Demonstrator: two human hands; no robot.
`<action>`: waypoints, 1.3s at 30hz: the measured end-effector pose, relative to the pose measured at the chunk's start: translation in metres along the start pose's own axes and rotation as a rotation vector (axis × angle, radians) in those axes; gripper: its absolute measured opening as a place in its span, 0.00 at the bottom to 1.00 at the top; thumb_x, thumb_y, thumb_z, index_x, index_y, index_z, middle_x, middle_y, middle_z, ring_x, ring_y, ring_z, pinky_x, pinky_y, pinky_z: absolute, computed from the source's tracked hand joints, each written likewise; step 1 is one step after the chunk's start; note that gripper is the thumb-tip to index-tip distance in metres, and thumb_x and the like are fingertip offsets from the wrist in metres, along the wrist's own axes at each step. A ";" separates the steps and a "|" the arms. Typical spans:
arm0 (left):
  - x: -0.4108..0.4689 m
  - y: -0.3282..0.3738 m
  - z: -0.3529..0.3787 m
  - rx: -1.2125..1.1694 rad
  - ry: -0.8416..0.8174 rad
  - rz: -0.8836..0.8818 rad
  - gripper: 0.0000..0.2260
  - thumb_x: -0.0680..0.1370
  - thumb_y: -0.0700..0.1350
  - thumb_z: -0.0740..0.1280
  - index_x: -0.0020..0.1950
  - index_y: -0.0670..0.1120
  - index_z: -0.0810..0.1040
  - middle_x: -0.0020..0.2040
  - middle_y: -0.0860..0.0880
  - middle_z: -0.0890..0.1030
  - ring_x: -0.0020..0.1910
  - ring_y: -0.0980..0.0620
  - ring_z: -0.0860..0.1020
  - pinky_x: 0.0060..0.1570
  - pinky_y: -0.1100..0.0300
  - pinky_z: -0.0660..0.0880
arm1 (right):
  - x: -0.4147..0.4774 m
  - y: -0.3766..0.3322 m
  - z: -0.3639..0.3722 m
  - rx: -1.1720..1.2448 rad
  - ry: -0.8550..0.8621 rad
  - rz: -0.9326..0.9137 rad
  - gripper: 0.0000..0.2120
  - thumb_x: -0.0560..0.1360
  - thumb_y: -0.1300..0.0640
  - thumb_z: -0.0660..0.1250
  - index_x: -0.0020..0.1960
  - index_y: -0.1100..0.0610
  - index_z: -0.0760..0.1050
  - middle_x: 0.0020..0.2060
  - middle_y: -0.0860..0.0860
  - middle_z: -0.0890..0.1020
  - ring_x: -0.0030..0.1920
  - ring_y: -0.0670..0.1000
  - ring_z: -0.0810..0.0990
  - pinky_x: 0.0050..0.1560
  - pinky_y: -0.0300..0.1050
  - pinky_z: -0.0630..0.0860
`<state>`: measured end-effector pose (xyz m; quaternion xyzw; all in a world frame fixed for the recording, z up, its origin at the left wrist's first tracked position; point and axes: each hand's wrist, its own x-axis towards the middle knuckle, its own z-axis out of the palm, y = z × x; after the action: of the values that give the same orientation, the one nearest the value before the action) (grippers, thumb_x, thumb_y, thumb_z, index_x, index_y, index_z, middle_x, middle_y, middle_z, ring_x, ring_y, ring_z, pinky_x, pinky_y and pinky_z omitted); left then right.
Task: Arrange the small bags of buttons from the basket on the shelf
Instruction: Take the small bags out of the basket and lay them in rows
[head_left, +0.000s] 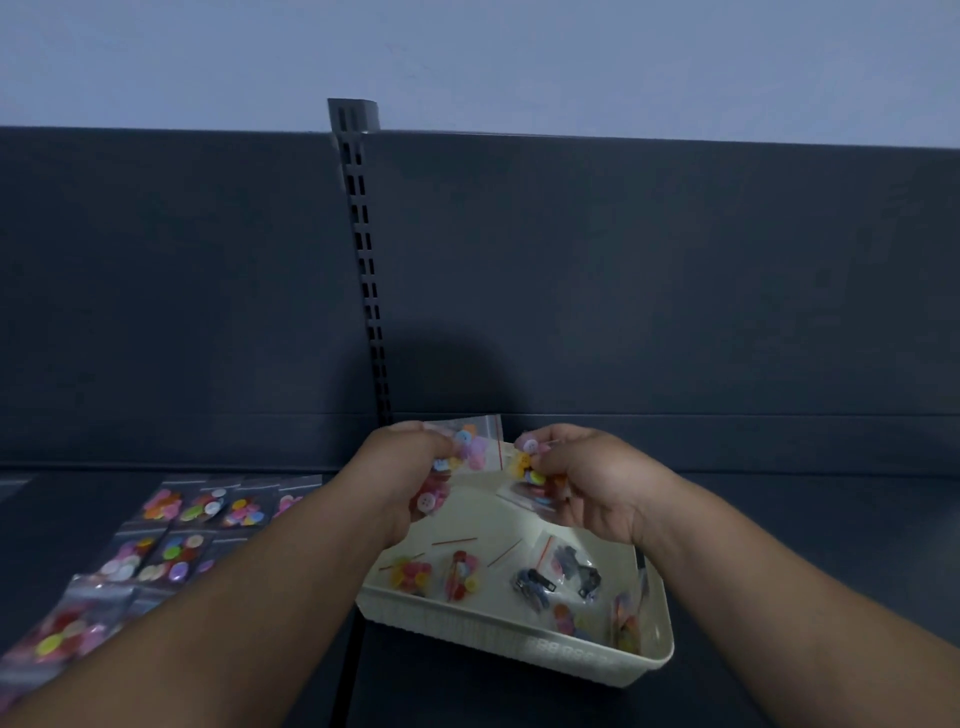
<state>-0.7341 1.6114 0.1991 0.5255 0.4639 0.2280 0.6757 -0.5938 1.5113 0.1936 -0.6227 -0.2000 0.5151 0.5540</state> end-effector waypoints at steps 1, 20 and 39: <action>-0.002 0.001 -0.003 -0.025 0.001 0.006 0.02 0.74 0.36 0.68 0.43 0.42 0.78 0.42 0.40 0.80 0.34 0.45 0.76 0.28 0.63 0.74 | 0.000 -0.001 0.003 0.025 -0.008 -0.003 0.12 0.78 0.69 0.58 0.43 0.56 0.75 0.37 0.55 0.78 0.31 0.50 0.79 0.39 0.45 0.77; -0.068 -0.010 -0.193 -0.218 0.100 0.058 0.09 0.73 0.37 0.70 0.37 0.44 0.72 0.30 0.44 0.77 0.24 0.51 0.74 0.23 0.65 0.69 | -0.009 0.014 0.209 -0.318 -0.351 -0.189 0.09 0.73 0.64 0.69 0.37 0.56 0.72 0.24 0.50 0.74 0.24 0.45 0.70 0.26 0.37 0.68; -0.097 -0.021 -0.346 -0.358 0.124 0.064 0.06 0.75 0.37 0.69 0.45 0.44 0.73 0.34 0.47 0.79 0.19 0.58 0.75 0.18 0.70 0.66 | -0.024 0.061 0.378 -0.114 -0.263 -0.101 0.02 0.75 0.58 0.68 0.47 0.55 0.76 0.40 0.54 0.80 0.39 0.52 0.77 0.40 0.44 0.77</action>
<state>-1.0831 1.7002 0.2116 0.3965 0.4397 0.3600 0.7210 -0.9490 1.6552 0.2034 -0.5695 -0.3308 0.5516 0.5119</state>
